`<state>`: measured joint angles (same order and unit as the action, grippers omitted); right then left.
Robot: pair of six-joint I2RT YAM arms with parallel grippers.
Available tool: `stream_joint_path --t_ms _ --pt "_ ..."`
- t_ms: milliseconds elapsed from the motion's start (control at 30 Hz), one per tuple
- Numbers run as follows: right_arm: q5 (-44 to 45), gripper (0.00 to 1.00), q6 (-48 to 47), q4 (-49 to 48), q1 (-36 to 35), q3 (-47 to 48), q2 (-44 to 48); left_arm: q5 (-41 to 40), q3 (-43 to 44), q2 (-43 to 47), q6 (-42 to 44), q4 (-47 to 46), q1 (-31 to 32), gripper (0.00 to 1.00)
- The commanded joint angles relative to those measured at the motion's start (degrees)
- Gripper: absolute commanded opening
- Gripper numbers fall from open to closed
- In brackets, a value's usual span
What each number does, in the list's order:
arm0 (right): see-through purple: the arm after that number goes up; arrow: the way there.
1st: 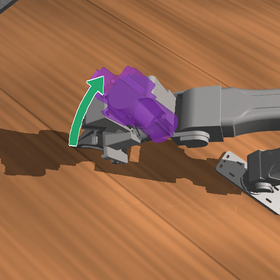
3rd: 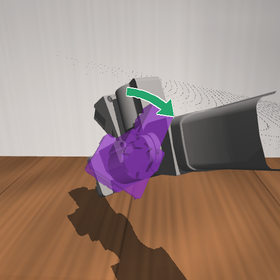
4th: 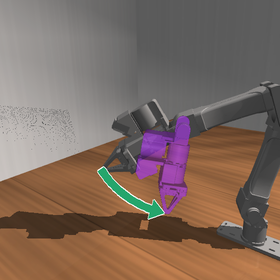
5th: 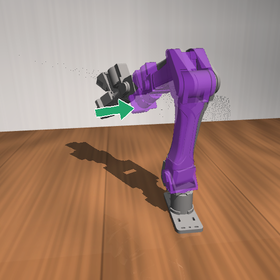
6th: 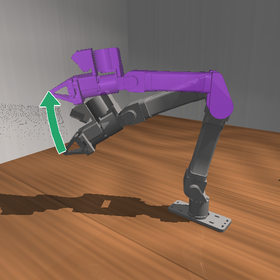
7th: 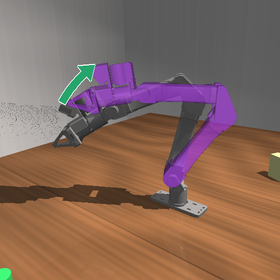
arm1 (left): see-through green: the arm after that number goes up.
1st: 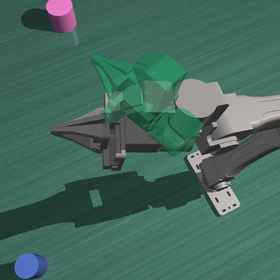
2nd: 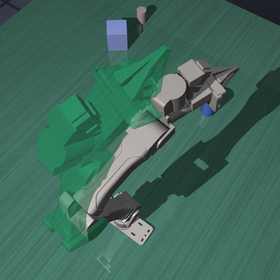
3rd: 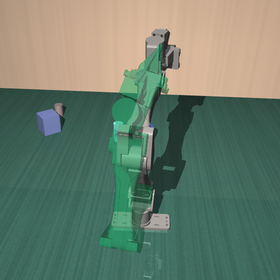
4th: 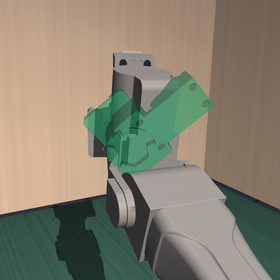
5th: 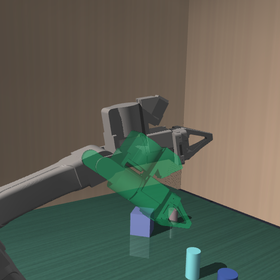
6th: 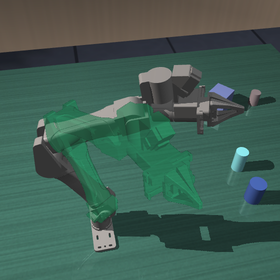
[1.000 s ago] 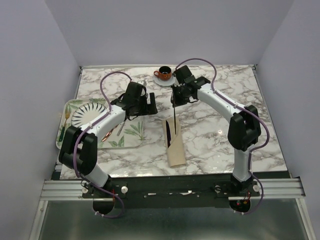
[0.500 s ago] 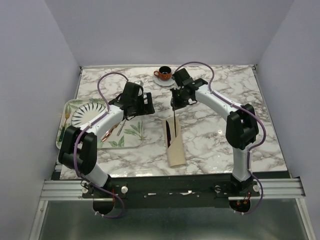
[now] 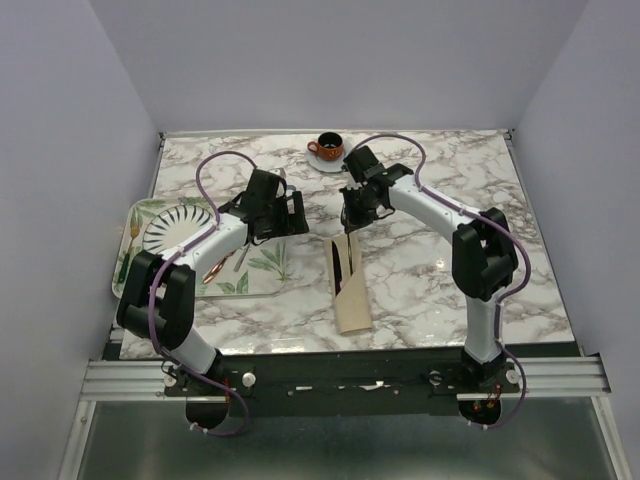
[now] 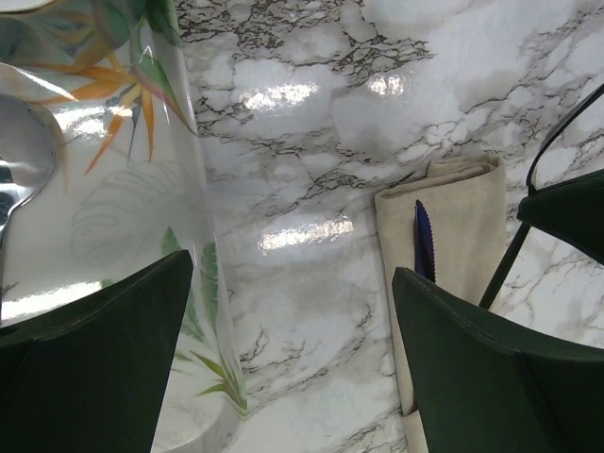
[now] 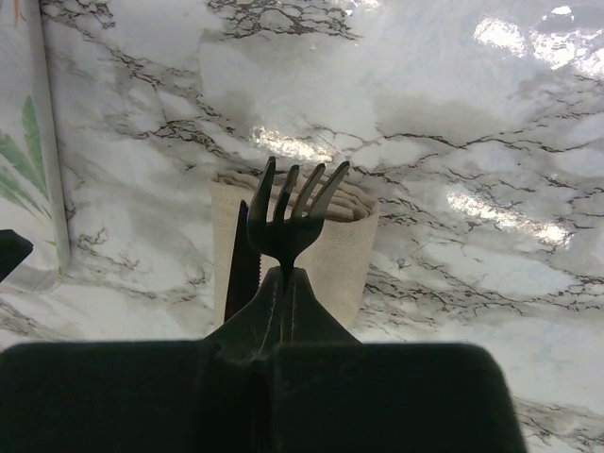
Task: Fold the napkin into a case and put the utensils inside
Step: Insert the fork at the center of the board.
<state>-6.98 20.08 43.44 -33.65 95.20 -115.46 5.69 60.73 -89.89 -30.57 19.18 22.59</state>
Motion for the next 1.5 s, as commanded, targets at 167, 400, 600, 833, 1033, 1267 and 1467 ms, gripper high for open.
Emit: stream_joint_path --t_ms 167,400,600,833,1033,1267,1467 --pt "-3.7 0.01 1.1 2.8 -1.1 -4.2 3.8 0.6 -1.7 1.5 -1.2 -1.6 -0.3 0.99" --pt "-4.9 0.00 0.8 4.3 -1.2 -3.4 2.9 0.3 -1.7 1.3 -1.1 -1.6 -0.3 0.99" --pt "-5.7 0.00 0.6 5.0 -1.6 -4.6 2.9 0.0 -1.9 1.5 -1.1 -1.8 -0.3 0.99" --pt "-6.6 0.00 0.2 5.7 -2.1 -5.6 2.2 0.0 -1.9 1.1 -1.3 -1.9 -0.3 0.99" --pt "-7.8 0.01 0.4 5.5 -2.2 -6.6 0.9 -0.1 -1.8 0.8 -1.1 -1.8 -0.2 0.99" --pt "-8.4 0.01 0.3 5.5 -2.3 -7.5 -0.5 0.1 -1.8 0.5 -1.2 -1.9 -0.3 0.99" --pt "-7.8 0.01 0.8 5.3 -2.4 -7.8 -2.5 0.2 -1.7 0.5 -1.2 -2.0 -0.4 0.99"
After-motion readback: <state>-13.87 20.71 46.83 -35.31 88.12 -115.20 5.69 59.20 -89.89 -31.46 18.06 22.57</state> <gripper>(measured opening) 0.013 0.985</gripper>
